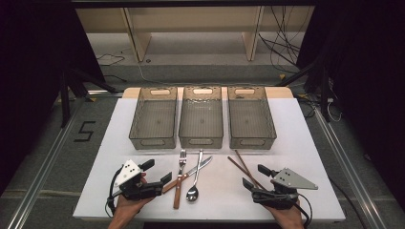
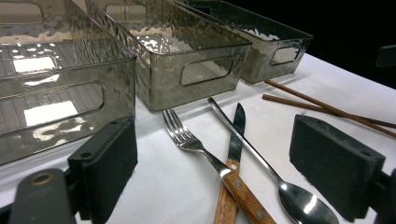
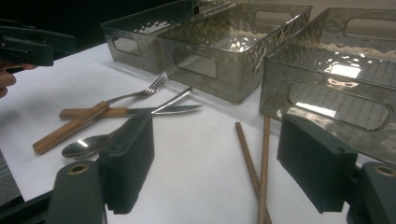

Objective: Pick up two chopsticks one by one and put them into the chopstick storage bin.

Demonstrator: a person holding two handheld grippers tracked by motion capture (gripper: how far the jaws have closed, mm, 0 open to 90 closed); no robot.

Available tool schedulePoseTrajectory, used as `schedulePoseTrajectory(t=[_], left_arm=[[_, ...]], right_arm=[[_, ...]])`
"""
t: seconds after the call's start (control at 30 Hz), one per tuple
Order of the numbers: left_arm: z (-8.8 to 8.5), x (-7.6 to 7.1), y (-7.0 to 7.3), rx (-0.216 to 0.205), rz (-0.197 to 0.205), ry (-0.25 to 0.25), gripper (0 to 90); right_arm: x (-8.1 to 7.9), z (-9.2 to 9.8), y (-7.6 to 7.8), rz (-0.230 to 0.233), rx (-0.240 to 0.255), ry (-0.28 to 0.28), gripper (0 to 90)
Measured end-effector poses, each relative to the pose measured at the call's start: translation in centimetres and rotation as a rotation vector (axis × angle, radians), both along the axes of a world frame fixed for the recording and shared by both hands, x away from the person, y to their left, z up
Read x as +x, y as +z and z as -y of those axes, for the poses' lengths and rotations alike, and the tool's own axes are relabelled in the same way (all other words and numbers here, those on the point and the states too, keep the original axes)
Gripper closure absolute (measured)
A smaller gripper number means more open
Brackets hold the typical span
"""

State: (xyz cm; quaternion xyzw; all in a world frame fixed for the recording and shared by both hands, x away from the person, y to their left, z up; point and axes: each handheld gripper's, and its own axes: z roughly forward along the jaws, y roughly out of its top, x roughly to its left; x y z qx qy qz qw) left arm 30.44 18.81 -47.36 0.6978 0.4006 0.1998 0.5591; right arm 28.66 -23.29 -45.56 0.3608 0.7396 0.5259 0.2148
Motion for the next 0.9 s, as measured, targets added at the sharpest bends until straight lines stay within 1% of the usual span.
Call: schedulePoseTrajectory(t=[0.07, 0.23, 0.3, 0.43, 0.47, 0.57, 0.6, 0.7, 0.73, 0.77, 0.8, 0.87, 0.9], left_arm=[[0.01, 0.01, 0.0, 0.002, -0.001, -0.001, 15.0], [0.05, 0.02, -0.01, 0.006, 0.0, -0.004, 15.0], [0.05, 0.02, -0.01, 0.005, 0.0, -0.003, 15.0], [0.03, -0.01, 0.02, 0.005, 0.0, -0.003, 15.0], [0.05, 0.0, 0.02, 0.006, 0.002, -0.003, 15.0], [0.16, 0.02, 0.02, 0.009, 0.004, -0.004, 15.0], [0.18, 0.04, 0.02, 0.01, 0.003, -0.004, 15.0], [0.2, 0.15, 0.01, 0.011, -0.002, -0.002, 15.0], [0.23, 0.17, 0.03, 0.011, 0.0, -0.001, 15.0], [0.27, 0.19, 0.07, 0.009, 0.0, 0.0, 15.0], [0.37, 0.21, 0.1, 0.006, -0.001, -0.001, 15.0], [0.58, 0.24, 0.08, 0.015, 0.002, -0.004, 15.0], [0.67, 0.22, 0.06, 0.021, 0.003, -0.007, 15.0]], right_arm=[[-0.01, -0.04, 0.01, -0.002, 0.001, -0.001, 28.6], [-0.01, -0.05, 0.1, -0.011, -0.013, -0.002, 31.9], [-0.07, -0.15, 0.25, -0.024, -0.034, -0.007, 34.7], [-0.09, -0.27, 0.36, -0.037, -0.052, -0.01, 37.2], [-0.07, -0.29, 0.39, -0.052, -0.073, -0.014, 38.0], [0.0, -0.32, 0.45, -0.071, -0.102, -0.025, 39.0], [0.0, -0.32, 0.45, -0.071, -0.102, -0.025, 39.0], [0.14, -0.27, 0.57, -0.101, -0.131, -0.028, 40.1], [0.25, -0.2, 0.62, -0.122, -0.162, -0.029, 40.5], [0.25, -0.2, 0.62, -0.122, -0.162, -0.029, 40.5], [0.26, -0.07, 0.57, -0.144, -0.191, -0.04, 41.9], [0.17, 0.06, 0.51, -0.15, -0.217, -0.049, 43.6], [0.17, 0.06, 0.51, -0.15, -0.217, -0.049, 43.6]])
